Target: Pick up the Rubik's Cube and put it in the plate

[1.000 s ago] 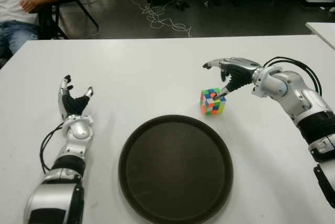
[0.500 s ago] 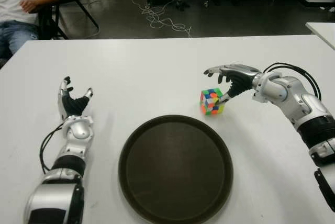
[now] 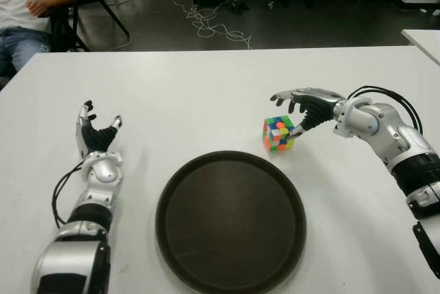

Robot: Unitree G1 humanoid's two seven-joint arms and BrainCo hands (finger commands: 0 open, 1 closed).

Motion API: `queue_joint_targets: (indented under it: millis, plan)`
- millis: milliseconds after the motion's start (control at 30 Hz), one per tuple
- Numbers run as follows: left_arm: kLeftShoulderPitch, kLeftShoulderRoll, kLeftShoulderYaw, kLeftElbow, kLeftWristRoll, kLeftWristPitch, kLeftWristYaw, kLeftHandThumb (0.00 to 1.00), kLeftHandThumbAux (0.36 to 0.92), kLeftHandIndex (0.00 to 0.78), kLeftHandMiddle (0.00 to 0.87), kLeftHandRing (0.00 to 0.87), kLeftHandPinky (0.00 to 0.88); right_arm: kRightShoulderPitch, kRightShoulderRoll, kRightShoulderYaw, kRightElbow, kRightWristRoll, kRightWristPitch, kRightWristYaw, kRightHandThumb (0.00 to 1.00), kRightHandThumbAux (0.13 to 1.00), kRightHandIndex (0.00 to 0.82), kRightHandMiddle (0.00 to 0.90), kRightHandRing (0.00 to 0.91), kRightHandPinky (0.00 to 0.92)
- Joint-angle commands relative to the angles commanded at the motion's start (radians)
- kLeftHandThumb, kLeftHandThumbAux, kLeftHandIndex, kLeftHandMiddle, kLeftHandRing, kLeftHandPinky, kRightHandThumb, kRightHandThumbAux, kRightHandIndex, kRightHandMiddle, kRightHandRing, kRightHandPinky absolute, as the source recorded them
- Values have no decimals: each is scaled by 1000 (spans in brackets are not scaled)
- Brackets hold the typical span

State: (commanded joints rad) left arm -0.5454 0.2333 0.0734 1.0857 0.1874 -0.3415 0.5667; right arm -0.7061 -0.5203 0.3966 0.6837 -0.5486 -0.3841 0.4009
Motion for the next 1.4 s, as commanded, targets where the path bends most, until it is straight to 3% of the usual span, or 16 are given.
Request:
queue_joint_targets:
  millis: [100,167,300,400,533,633,733,867,933,1000,1400]
  plan:
    - [0,-1,4,1,-5,-7,-5,422,755,106,161,162,163,4,1,-1,1,1,-1,-5,31,697,0,309,469,374]
    - [0,-2,7,2,-9,-11,-8,427,756,105,159,161,163,8,3,-3,1,2,0,-10,28,695,0,288,449,360]
    - [1,-3,10,2,-15,-17,-14,431,755,102,152,152,145,13,6,-6,1,6,4,-17,48,693,0,323,521,462]
    - [2,-4,10,1,-15,-17,-13,413,748,97,142,136,114,13,7,-3,6,2,1,-22,28,690,0,289,537,470]
    - [1,-3,9,1,-12,-15,-10,386,746,96,140,128,95,11,6,1,11,-4,-5,-29,5,678,0,251,493,422]
    - [1,-2,6,3,-7,-13,-6,379,750,96,147,137,115,9,5,4,17,-9,-12,-36,1,677,0,242,504,455]
    - [0,0,3,6,-3,-12,-5,386,757,98,150,141,120,5,6,9,31,-10,-20,-37,0,684,0,268,549,501]
    - [0,1,2,8,-1,-10,-6,387,753,93,142,128,94,-5,9,17,58,-17,-31,-42,10,703,0,437,624,582]
    - [0,1,2,8,0,-11,-4,390,754,94,142,128,94,-12,10,23,69,-25,-35,-49,13,706,0,480,639,591]
    - [0,1,2,8,0,-14,-4,399,757,96,145,135,115,-16,10,28,75,-33,-38,-58,6,706,0,501,651,574]
    - [0,2,4,8,-4,-7,-12,380,755,94,146,151,154,-20,13,26,79,-42,-42,-97,14,697,0,636,750,714]
